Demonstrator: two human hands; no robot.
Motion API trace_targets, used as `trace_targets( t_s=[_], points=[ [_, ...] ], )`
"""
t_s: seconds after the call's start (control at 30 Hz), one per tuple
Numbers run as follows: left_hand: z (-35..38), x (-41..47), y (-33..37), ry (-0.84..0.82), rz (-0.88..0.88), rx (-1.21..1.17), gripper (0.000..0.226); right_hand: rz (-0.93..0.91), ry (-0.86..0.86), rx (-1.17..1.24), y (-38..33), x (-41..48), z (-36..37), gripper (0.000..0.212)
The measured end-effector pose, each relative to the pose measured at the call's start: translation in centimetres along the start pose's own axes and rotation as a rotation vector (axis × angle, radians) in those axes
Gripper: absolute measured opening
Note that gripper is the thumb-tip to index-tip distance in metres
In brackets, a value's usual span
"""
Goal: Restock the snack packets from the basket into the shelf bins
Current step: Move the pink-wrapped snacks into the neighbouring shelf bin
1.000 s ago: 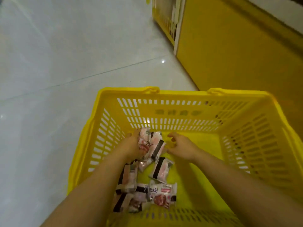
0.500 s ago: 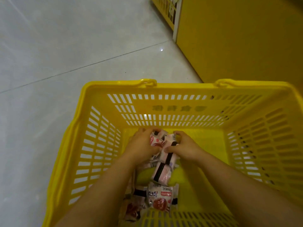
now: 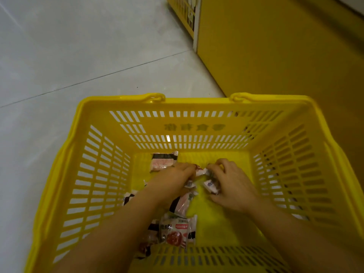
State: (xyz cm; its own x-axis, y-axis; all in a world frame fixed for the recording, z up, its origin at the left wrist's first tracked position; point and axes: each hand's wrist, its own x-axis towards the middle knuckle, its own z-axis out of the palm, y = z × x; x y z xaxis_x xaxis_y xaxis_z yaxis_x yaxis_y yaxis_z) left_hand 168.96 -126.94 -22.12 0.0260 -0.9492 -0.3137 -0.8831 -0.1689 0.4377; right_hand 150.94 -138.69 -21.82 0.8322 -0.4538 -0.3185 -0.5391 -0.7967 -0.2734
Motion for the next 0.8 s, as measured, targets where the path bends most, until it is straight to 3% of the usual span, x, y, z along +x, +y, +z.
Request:
trace_targets(
  t_s=[0.1, 0.23, 0.37, 0.43, 0.53, 0.6, 0.73, 0.8],
  points=[
    [0.3, -0.7, -0.7, -0.058, -0.023, 0.080, 0.035, 0.023, -0.040, 0.104, 0.3, -0.2, 0.4, 0.070],
    [0.1, -1.2, -1.3, -0.049, -0.079, 0.010, 0.026, 0.243, 0.010, 0.286, 1.7, 0.4, 0.6, 0.054],
    [-2.4, -0.2, -1.2, -0.063, -0.191, -0.199, 0.023, 0.373, -0.107, 0.400, 2.9, 0.9, 0.6, 0.064],
    [-4.2, 0.1, -1.7, -0.122, -0.294, -0.415, 0.014, 0.415, -0.171, 0.503, 2.9, 1.1, 0.5, 0.062],
    [-6.3, -0.3, -3.1, -0.196, -0.446, -0.731, 0.013, 0.461, -0.223, 0.638, 2.7, 1.5, -0.1, 0.036],
    [-6.6, -0.5, -3.7, -0.158, -0.550, -0.892, 0.020, 0.450, -0.194, 0.646, 2.5, 1.7, -0.9, 0.018],
    [-5.2, -0.6, -4.1, 0.050, -0.735, -0.921, 0.026, 0.450, 0.002, 0.801, 2.4, 2.4, -3.0, 0.017],
    [-4.2, -0.7, -4.0, 0.080, -0.761, -0.973, 0.038, 0.473, 0.011, 0.942, 2.3, 2.8, -3.7, 0.015]
  ],
)
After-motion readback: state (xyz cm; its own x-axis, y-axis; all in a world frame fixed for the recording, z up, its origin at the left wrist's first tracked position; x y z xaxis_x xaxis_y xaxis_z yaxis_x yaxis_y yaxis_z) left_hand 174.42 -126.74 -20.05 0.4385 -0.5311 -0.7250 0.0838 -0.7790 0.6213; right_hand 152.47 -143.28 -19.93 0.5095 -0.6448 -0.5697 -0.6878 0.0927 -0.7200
